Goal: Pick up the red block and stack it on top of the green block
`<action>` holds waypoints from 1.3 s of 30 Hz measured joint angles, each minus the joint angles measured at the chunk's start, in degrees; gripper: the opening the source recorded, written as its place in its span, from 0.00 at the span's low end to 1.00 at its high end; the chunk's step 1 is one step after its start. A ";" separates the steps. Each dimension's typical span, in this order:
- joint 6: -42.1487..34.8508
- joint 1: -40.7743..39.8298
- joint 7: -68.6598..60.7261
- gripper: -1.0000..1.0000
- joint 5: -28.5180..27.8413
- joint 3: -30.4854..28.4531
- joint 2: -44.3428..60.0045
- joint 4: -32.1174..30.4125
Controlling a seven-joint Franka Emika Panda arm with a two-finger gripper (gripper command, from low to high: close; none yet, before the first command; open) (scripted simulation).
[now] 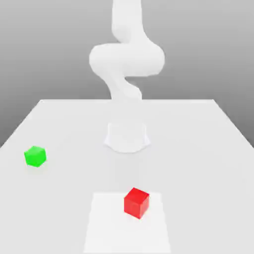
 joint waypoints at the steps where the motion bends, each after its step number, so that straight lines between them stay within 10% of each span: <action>1: 1.13 1.33 -2.58 0.50 0.59 -1.38 1.82 -1.18; 16: 16.53 15.43 -37.06 0.50 6.74 -11.99 28.03 -17.48; 24: 25.05 16.65 -47.48 0.50 -0.67 -12.44 39.27 -26.17; 39: 36.04 13.16 -56.30 0.50 8.64 -6.41 52.53 -24.81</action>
